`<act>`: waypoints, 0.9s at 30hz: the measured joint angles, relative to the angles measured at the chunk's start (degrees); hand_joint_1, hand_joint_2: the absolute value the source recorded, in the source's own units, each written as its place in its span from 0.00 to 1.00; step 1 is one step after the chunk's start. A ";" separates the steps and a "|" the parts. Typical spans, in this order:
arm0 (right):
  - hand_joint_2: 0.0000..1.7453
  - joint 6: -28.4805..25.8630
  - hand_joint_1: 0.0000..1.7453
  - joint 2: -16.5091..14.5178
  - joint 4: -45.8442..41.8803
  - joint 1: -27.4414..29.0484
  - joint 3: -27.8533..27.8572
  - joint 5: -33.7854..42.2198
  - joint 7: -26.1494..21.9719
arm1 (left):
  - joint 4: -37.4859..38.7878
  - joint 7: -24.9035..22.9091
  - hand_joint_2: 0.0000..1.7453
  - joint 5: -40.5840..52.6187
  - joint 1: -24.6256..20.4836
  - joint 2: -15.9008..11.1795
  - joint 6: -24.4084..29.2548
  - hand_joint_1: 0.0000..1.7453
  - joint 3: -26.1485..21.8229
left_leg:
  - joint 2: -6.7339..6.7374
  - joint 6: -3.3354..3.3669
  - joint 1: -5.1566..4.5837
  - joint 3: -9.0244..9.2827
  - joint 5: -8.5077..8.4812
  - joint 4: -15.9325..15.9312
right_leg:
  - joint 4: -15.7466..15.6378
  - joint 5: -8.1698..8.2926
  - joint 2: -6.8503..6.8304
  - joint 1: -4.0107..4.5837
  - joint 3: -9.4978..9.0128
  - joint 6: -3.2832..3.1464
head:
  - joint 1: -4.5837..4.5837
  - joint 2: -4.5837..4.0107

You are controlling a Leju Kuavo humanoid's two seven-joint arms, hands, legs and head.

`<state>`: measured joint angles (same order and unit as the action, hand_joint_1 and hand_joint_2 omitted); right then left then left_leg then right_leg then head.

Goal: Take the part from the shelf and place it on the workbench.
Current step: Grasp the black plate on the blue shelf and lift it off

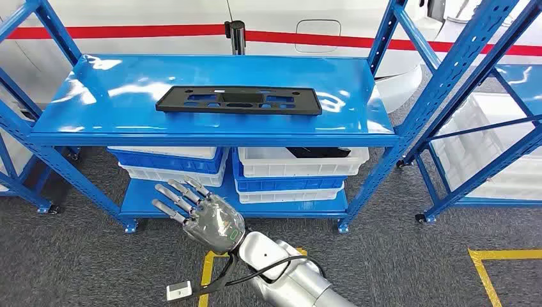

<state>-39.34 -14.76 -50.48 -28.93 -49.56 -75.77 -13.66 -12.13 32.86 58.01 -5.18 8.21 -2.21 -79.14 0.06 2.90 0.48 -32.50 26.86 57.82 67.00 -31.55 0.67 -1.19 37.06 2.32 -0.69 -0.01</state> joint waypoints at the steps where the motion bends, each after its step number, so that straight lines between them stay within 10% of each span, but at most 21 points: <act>1: 1.00 0.00 0.00 0.02 0.08 -0.01 0.00 0.12 0.00 | 0.00 -0.03 0.00 0.00 0.00 0.01 0.05 0.00 -0.01 | 0.05 0.00 -0.01 -0.03 0.01 0.01 | 2.36 -0.78 0.00 0.01 1.23 -0.09 | -0.01 0.00; 4: 1.00 0.00 0.00 0.05 0.53 0.00 -0.02 0.55 -0.03 | 0.00 -0.17 0.00 0.00 0.00 0.04 0.34 0.00 -0.02 | 0.17 -0.08 -0.02 -0.07 0.07 0.06 | 7.40 -1.62 -0.01 0.13 4.06 0.18 | -0.02 -0.01; 7: 1.00 0.00 0.00 0.01 0.78 -0.21 -0.06 0.68 0.18 | 0.00 -0.29 0.00 -0.01 0.00 0.14 0.50 0.00 -0.02 | 0.13 -0.56 -0.07 0.19 0.35 0.13 | -2.37 2.77 -0.43 0.14 -0.44 1.02 | -0.04 -0.01; 9: 1.00 -0.02 0.00 -0.10 0.81 -0.42 -0.05 0.02 1.21 | 0.00 -0.32 0.00 -0.09 0.01 0.21 0.78 0.00 -0.03 | 0.11 -1.26 -0.24 0.25 0.63 0.23 | -7.88 4.64 -0.67 0.30 -3.04 0.39 | 0.02 -0.01; 14: 1.00 -0.06 0.00 -0.66 0.76 -0.58 1.32 -2.86 5.68 | 0.01 -0.34 0.00 -0.40 -0.07 0.34 1.92 0.00 -0.33 | 0.12 -3.10 0.44 -0.47 2.32 2.17 | -8.99 4.98 -0.23 0.23 -3.83 -2.19 | 0.24 -0.01; 19: 1.00 -0.07 0.00 -1.08 0.77 -0.58 2.91 -3.41 6.77 | 0.02 -0.34 0.00 -0.44 -0.04 0.47 2.16 0.00 -0.81 | 0.05 -4.06 0.75 -8.44 7.11 16.44 | -9.05 4.60 0.01 0.47 -4.43 -3.30 | 0.55 -0.01; 23: 1.00 -0.07 0.00 -1.30 0.76 -0.58 3.68 -3.70 6.90 | 0.01 -0.34 0.00 -0.43 -0.08 0.47 2.18 0.00 -0.96 | -0.06 -3.54 0.69 -3.87 -0.50 4.38 | -9.01 4.05 0.53 0.70 -5.09 -3.00 | 0.59 -0.01; 27: 1.00 -0.08 0.00 -1.42 0.71 -0.60 4.27 -4.14 7.23 | 0.01 -0.34 0.00 -0.42 -0.21 0.48 2.17 0.00 -0.98 | -0.22 -2.37 0.14 -2.22 -1.28 0.52 | -9.25 3.70 0.58 1.02 -5.03 -1.93 | 0.63 -0.01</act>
<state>-39.42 -16.18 -49.77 -29.53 -45.29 -79.90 -6.43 -12.12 32.52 57.59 -5.39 8.69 -0.03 -80.13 -0.16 0.53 0.62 -34.73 25.58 58.34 57.75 -27.84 1.25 -0.17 32.03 0.39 -0.06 -0.02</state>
